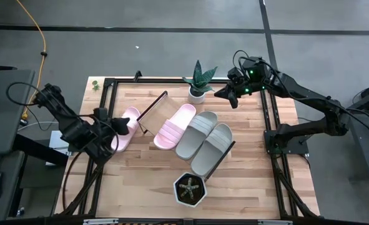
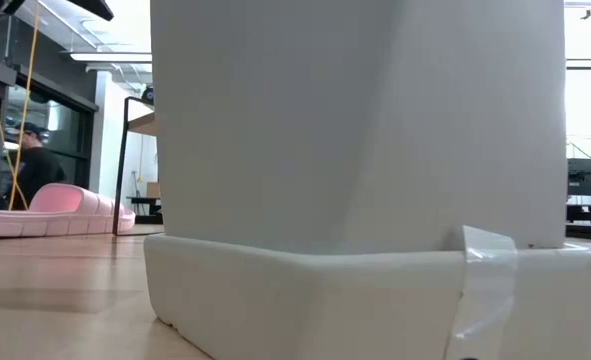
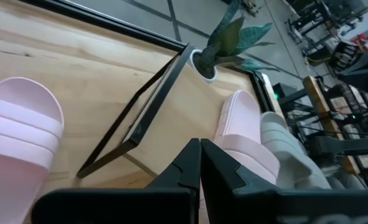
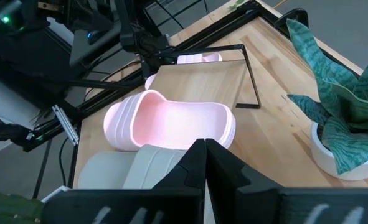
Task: Pick and place slides into the shelf
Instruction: Put the pink slipper on the shelf
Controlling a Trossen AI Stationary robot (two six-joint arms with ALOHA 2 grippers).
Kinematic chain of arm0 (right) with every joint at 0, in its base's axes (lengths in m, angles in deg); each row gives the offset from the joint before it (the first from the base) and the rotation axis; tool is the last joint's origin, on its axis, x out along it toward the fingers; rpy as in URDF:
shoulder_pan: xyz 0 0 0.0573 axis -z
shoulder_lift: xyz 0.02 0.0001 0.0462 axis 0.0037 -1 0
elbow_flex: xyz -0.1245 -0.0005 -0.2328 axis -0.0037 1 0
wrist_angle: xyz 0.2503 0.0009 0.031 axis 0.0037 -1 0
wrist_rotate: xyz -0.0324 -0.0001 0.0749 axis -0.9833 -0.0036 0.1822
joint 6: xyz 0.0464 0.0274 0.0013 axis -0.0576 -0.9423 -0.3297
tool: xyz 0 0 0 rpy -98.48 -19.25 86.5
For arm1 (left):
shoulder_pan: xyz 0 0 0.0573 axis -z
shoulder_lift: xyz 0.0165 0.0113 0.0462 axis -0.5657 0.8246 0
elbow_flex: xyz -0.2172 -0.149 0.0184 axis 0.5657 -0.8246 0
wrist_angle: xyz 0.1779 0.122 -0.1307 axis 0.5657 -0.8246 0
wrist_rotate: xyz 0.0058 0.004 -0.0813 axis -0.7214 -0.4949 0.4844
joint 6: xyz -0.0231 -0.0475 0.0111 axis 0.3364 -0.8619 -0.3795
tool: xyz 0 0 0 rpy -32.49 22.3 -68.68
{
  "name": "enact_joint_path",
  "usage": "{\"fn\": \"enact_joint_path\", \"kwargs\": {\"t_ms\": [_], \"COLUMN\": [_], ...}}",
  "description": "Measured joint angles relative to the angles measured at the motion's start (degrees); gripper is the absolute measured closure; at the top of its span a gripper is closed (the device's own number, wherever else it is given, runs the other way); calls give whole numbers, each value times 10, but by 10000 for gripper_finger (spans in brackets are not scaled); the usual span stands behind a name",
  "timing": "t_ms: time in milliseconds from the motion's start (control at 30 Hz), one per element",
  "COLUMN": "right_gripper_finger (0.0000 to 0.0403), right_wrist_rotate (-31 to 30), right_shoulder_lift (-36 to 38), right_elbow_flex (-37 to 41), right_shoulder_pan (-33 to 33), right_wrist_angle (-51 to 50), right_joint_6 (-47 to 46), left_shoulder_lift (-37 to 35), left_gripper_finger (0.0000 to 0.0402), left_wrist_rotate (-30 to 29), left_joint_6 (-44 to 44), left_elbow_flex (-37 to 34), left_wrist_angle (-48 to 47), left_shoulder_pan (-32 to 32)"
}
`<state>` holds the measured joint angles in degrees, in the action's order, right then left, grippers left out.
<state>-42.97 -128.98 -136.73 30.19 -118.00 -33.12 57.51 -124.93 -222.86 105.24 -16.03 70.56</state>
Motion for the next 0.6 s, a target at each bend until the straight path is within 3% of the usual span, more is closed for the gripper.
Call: {"fn": "enact_joint_path", "kwargs": {"t_ms": [267,433,600], "right_gripper_finger": [403,403,403], "right_wrist_rotate": [0,0,0], "right_shoulder_lift": [0,0,0], "right_elbow_flex": [0,0,0], "right_shoulder_pan": [0,0,0], "right_wrist_angle": [-15,-28,-36], "right_joint_6": [4,10,20], "left_shoulder_lift": [29,40,40], "left_gripper_finger": [401,401,402], "left_wrist_rotate": [6,53,122], "left_joint_6": [-16,-10,71], "left_elbow_flex": [0,0,0], "left_wrist_angle": [0,0,0], "left_shoulder_pan": [-1,0,21]}}
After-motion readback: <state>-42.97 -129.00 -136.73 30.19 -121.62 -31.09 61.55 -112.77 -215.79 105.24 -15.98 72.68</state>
